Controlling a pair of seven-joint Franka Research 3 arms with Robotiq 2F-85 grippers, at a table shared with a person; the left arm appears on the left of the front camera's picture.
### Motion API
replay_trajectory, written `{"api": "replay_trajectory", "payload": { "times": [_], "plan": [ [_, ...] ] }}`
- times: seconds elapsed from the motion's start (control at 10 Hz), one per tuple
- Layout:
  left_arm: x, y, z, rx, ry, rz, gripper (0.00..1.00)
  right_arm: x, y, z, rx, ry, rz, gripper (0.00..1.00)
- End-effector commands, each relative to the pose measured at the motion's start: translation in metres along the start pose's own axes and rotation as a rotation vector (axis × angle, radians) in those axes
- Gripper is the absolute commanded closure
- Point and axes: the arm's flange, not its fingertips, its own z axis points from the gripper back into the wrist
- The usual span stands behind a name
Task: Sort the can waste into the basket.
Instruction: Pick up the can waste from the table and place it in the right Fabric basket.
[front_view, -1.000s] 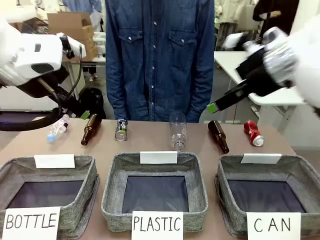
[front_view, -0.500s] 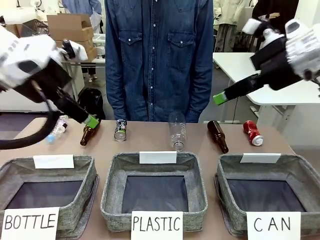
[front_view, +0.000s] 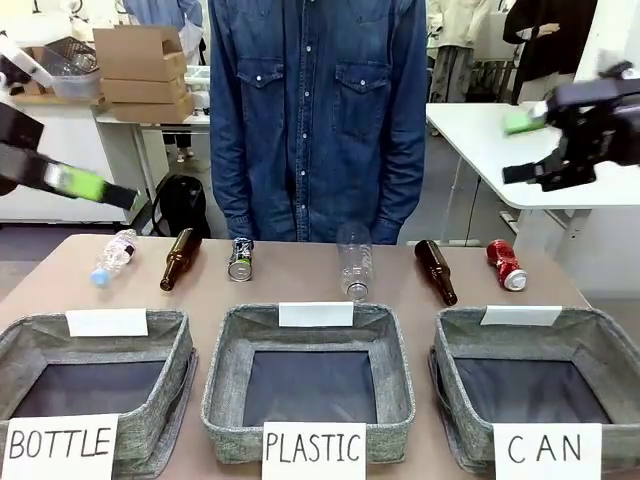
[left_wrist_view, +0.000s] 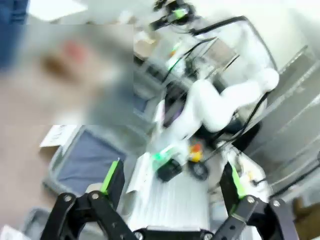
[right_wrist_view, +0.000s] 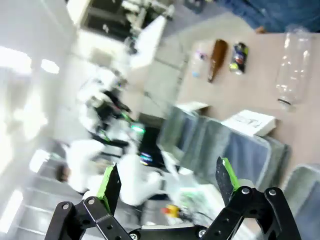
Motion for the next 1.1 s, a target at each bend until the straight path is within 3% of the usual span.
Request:
{"api": "replay_trajectory", "payload": {
  "times": [0.0, 0.1, 0.2, 0.3, 0.4, 1.0],
  "plan": [
    [-0.013, 0.017, 0.021, -0.053, -0.243, 0.145, 0.0, 0.003, -0.016, 0.011, 0.072, -0.169, -0.168, 0.0],
    [-0.019, 0.013, 0.034, 0.002, -0.381, 0.163, 0.0, -0.001, -0.021, 0.013, 0.036, -0.206, -0.172, 0.0],
    [-0.021, 0.01, 0.034, 0.011, -0.398, 0.161, 0.0, -0.004, -0.024, 0.007, 0.017, -0.187, -0.152, 0.0],
    [-0.018, 0.012, 0.035, 0.053, -0.341, 0.199, 0.0, -0.007, -0.026, -0.004, -0.063, -0.175, -0.064, 0.0],
    [-0.004, 0.026, 0.06, -0.048, -0.378, 0.169, 0.0, 0.006, -0.029, 0.026, 0.059, -0.185, -0.205, 0.0],
    [-0.004, 0.026, 0.06, -0.048, -0.378, 0.169, 0.0, 0.006, -0.029, 0.026, 0.059, -0.185, -0.205, 0.0]
  ]
}}
